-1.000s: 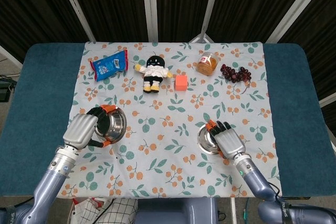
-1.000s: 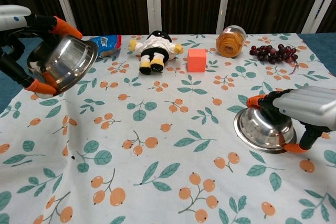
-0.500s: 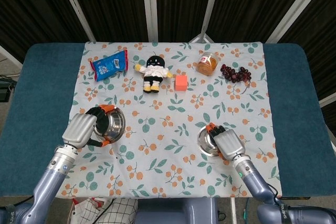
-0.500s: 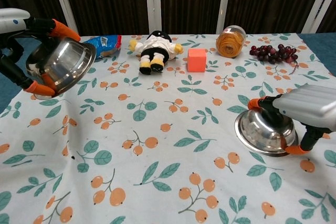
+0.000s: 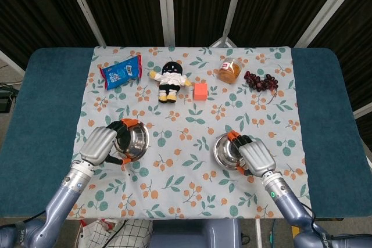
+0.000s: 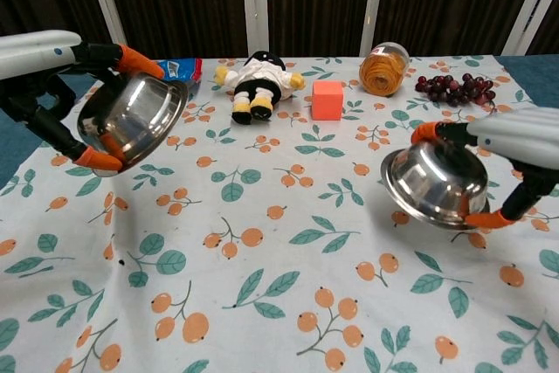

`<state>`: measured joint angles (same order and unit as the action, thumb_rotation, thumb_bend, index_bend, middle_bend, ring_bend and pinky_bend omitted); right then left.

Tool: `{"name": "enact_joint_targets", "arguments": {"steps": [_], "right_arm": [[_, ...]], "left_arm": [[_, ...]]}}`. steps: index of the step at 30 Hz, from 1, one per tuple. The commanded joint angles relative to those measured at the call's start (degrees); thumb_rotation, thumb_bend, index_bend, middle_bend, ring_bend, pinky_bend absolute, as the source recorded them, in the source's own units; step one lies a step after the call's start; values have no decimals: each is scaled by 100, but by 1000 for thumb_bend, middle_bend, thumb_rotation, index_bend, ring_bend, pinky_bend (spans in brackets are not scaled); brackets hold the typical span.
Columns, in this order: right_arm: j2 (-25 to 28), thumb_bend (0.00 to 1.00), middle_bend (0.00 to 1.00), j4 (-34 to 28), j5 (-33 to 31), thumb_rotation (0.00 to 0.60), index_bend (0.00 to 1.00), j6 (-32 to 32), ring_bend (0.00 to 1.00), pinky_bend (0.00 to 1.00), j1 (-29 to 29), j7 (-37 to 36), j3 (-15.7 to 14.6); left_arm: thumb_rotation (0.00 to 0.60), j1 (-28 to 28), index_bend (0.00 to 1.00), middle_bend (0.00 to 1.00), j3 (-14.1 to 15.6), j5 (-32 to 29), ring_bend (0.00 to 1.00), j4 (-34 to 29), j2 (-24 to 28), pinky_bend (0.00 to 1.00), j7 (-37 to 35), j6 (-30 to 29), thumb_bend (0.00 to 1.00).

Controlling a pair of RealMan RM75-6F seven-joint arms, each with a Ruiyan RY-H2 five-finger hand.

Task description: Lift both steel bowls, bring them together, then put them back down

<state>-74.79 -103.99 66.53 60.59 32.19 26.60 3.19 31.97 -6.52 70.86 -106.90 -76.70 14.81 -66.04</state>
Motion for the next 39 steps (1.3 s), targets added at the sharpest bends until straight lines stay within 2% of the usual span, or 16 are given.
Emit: {"name": "enact_joint_targets", "arguments": {"steps": [1, 3, 8, 11, 15, 23, 28, 33, 39], "right_arm": [[599, 380, 980, -276, 733, 600, 1000, 367, 983, 1000, -337, -1831, 332], [788, 380, 980, -292, 828, 600, 1000, 376, 985, 1000, -414, -2569, 426], [1420, 379, 981, -339, 836, 600, 1000, -1, 986, 1000, -555, -5058, 700], [1748, 380, 981, -318, 784, 600, 1000, -322, 986, 1000, -614, -6661, 877], [2133, 381, 981, -172, 1016, 600, 1000, -823, 986, 1000, -612, -8423, 994], [2513, 382, 981, -21, 1600, 600, 1000, -1527, 986, 1000, -485, -11092, 1016], [2614, 383, 981, -59, 2090, 600, 1000, -1688, 986, 1000, -367, -11749, 867], [2548, 385, 981, -299, 2279, 600, 1000, -1674, 986, 1000, -273, -11718, 694], [2384, 388, 981, -666, 2050, 600, 1000, -1747, 986, 1000, -191, -11373, 568]], "left_arm": [[600, -4, 579, 704, 23, 487, 608, 372, -376, 778, -472, -102, 520], [600, -15, 581, 707, 38, 725, 609, 515, -517, 778, -778, -167, 521], [600, -37, 582, 710, 71, 1408, 609, 763, -801, 777, -1577, -451, 521], [600, -48, 580, 709, 29, 1778, 609, 820, -955, 777, -1863, -743, 521], [600, -40, 579, 709, -6, 1972, 609, 873, -1097, 777, -2017, -903, 521], [600, -46, 578, 709, -112, 2137, 609, 986, -1340, 778, -2063, -1167, 514], [600, -15, 578, 710, -167, 2234, 609, 1141, -1481, 777, -2036, -1269, 511], [600, 79, 578, 709, -207, 2485, 608, 1517, -1835, 777, -2310, -1463, 511], [600, 181, 578, 710, -257, 2685, 609, 1804, -2199, 777, -2398, -1646, 509]]}}
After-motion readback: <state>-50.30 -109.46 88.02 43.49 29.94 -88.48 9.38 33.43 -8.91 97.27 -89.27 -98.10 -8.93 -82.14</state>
